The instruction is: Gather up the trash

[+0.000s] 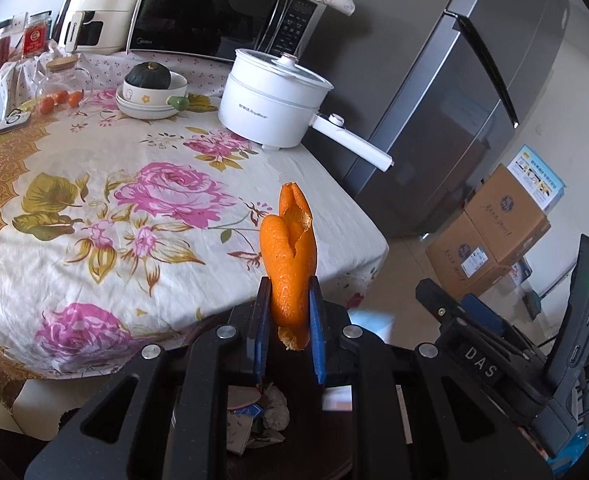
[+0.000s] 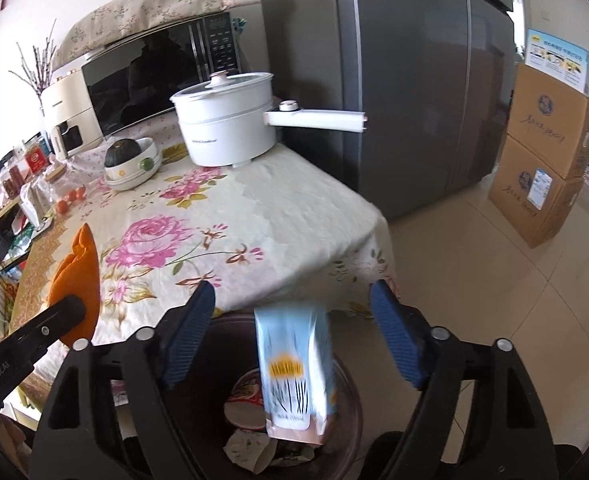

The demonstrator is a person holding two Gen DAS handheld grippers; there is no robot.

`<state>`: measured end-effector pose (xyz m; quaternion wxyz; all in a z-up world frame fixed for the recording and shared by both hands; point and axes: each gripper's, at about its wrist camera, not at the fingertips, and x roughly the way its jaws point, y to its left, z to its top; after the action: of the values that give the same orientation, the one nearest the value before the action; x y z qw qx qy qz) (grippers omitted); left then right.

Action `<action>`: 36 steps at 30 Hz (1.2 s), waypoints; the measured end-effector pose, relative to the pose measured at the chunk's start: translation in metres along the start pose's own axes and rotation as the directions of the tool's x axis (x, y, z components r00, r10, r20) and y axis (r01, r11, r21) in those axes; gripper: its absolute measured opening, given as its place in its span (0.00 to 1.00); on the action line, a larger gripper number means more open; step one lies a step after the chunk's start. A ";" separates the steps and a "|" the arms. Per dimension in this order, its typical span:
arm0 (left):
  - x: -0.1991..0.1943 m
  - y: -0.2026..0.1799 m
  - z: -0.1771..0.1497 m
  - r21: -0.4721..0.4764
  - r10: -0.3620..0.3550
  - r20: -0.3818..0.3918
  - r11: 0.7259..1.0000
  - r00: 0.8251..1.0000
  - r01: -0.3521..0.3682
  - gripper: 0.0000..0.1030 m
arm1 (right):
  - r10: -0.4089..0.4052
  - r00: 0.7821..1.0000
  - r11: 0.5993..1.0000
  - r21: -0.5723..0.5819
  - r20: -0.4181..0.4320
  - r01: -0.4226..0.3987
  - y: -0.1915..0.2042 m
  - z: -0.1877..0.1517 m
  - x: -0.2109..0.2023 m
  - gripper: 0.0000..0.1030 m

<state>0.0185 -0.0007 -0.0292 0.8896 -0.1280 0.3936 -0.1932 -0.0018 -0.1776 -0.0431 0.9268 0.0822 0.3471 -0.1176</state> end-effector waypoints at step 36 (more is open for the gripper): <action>-0.030 -0.047 -0.026 0.182 0.215 0.193 0.951 0.957 -0.250 0.94 | -0.296 0.925 0.952 -0.005 0.240 0.306 -0.026 -0.033 -0.064 0.93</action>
<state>-0.0309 -0.0307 -0.0087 0.9451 -0.0048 0.3061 -0.1144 -0.0765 -0.1847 -0.0269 0.9339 -0.0060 0.2452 -0.2602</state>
